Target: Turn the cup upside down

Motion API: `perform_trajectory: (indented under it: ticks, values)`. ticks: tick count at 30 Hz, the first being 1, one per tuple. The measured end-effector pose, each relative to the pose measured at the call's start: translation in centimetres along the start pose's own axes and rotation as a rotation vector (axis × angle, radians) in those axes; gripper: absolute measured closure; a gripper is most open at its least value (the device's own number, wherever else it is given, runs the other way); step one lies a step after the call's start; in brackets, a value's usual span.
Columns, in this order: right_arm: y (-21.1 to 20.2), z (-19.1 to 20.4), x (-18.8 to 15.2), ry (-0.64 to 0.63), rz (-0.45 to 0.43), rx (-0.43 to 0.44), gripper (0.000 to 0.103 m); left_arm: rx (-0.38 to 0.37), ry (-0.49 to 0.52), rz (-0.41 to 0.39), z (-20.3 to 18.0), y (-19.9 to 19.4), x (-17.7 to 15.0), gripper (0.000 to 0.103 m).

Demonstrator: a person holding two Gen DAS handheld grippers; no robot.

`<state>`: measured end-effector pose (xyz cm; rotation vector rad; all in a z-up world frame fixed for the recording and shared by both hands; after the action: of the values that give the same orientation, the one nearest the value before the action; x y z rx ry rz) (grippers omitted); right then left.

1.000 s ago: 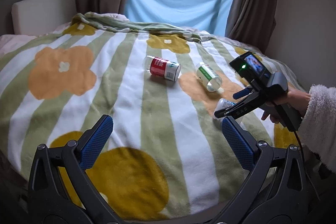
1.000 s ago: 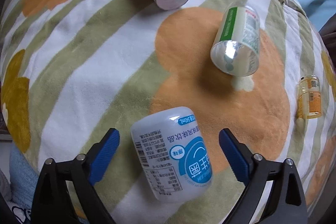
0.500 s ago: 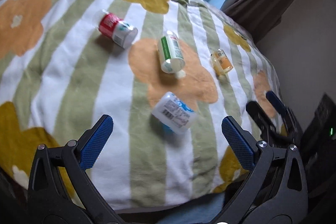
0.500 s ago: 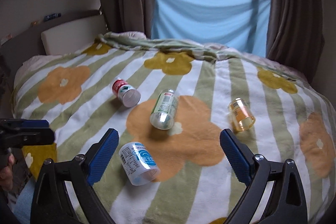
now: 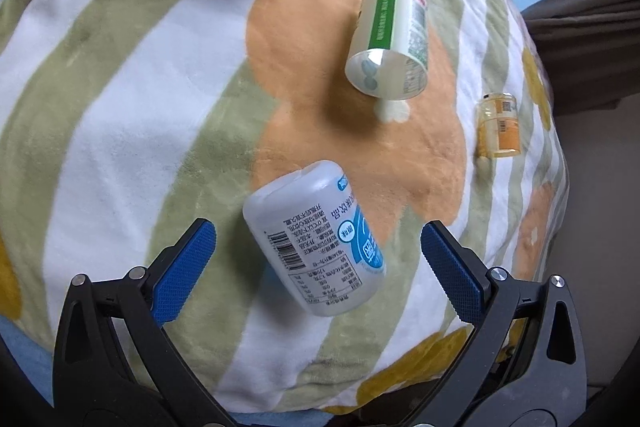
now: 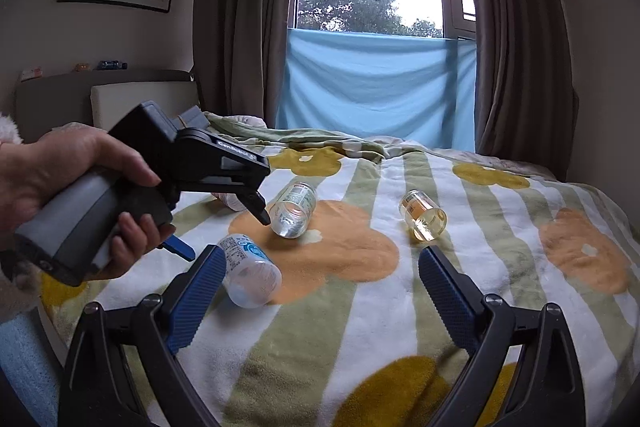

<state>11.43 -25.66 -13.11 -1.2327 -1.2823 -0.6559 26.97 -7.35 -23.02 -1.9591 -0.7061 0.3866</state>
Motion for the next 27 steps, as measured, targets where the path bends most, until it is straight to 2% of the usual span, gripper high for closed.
perform_trajectory:
  ticks: [6,9,11,13,19,23,25,27]
  values:
    - [-0.5,-1.2,-1.3,0.04,-0.013,0.022,0.007,0.046,-0.04,0.007,0.0,1.5,1.0,0.007]
    - [-0.8,-1.5,-1.7,0.055,-0.016,0.031,0.007,0.047,-0.055,0.03,0.2,2.1,1.0,0.019]
    - [-0.9,-1.6,-1.9,0.061,-0.017,0.037,0.007,0.038,-0.067,0.052,0.3,2.5,0.9,0.031]
    - [-1.0,-1.7,-2.0,0.068,-0.021,0.042,0.007,0.031,-0.071,0.069,0.4,3.0,0.8,0.036]
    - [-1.1,-1.6,-2.0,0.067,-0.029,0.047,0.007,0.017,-0.016,0.039,-0.1,2.4,0.7,0.037]
    - [-1.3,-1.7,-1.8,0.068,-0.033,0.044,0.007,0.016,0.137,-0.067,-1.7,0.0,0.4,0.037]
    - [-1.3,-1.8,-1.7,0.07,-0.033,0.047,0.007,0.023,0.264,-0.158,-2.8,-1.8,0.1,0.037]
    - [-1.2,-1.7,-1.7,0.071,-0.032,0.049,0.007,0.053,0.411,-0.284,-4.0,-3.6,-0.4,0.037]
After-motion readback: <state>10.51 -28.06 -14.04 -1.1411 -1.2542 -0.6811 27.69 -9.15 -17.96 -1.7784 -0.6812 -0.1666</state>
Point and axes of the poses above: each gripper's, at about its wrist camera, not at the fingertips, and y roughly the way its jaws point, z to its left, x to its top, the point moved 5 cm from there along y, roughly the way its jaws point, and after that the axes turned 8 degrees about -y, right-handed, at the moved point
